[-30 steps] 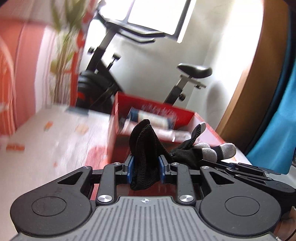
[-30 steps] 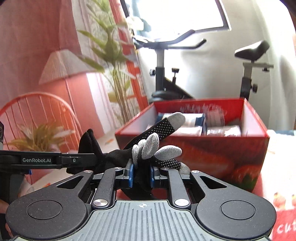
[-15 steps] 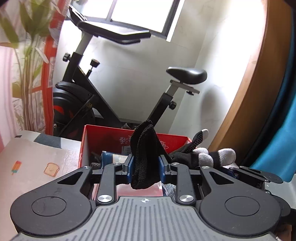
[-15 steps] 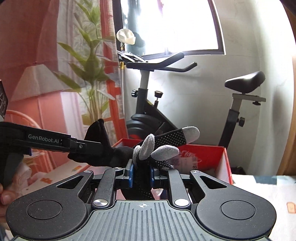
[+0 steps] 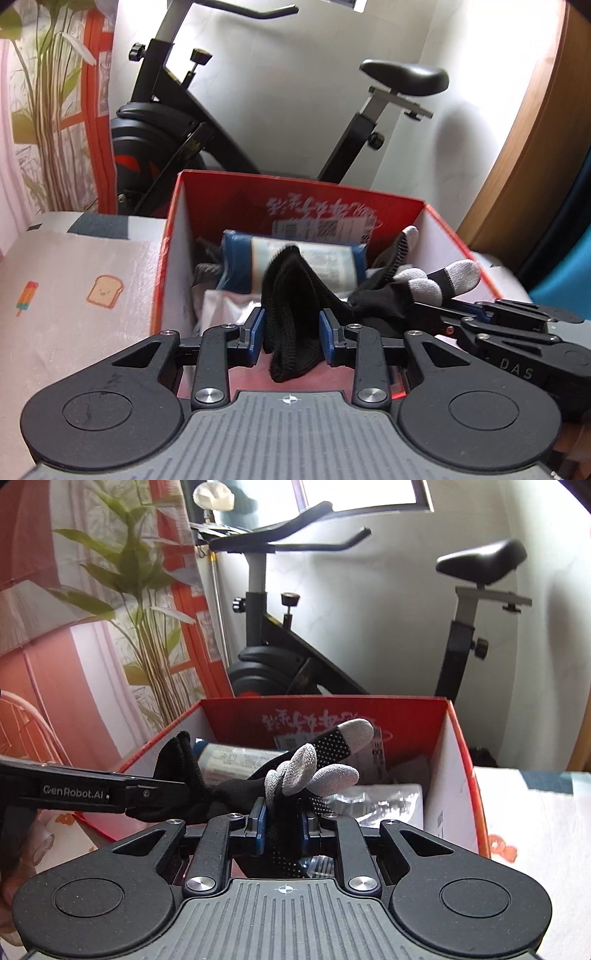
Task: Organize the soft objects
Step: 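Drop the black glove into the red box and open the left gripper, then move the left tool down toward the green fabric ball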
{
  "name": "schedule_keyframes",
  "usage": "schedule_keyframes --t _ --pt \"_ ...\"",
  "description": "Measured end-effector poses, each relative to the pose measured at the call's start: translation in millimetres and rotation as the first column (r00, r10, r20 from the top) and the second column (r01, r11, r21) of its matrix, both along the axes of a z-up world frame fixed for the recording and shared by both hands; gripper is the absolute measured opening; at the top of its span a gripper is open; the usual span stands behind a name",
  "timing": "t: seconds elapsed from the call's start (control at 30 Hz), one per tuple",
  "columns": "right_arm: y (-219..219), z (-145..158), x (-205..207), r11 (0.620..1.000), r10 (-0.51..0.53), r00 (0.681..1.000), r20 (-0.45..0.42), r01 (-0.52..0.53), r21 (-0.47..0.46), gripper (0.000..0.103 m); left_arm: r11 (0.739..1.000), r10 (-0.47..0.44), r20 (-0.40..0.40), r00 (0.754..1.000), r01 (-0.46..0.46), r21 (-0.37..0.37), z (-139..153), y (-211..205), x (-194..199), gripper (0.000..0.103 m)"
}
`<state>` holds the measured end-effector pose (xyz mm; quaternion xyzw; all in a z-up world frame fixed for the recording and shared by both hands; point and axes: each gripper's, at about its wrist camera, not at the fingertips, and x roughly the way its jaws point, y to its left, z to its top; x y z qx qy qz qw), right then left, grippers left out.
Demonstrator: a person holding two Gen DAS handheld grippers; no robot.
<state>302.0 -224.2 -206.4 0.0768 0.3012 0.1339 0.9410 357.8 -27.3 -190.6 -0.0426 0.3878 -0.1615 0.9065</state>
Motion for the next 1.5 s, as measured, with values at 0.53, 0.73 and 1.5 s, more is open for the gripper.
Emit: schedule_keyframes --t 0.53,0.73,1.5 --pt "-10.1 10.2 -30.0 0.998 -0.06 0.998 0.028 0.06 -0.01 0.055 0.995 0.045 0.124 0.991 -0.056 0.087 29.1 17.0 -34.8 0.072" --pt "-13.3 25.6 -61.0 0.996 -0.075 0.991 0.111 0.08 -0.038 0.071 0.992 0.066 0.192 0.979 -0.085 0.093 45.1 16.3 -62.0 0.097" --pt "-5.9 45.3 -186.7 0.99 -0.136 0.966 0.222 0.143 -0.018 0.103 0.982 0.104 0.274 0.956 -0.142 0.125 62.8 1.2 -174.8 0.103"
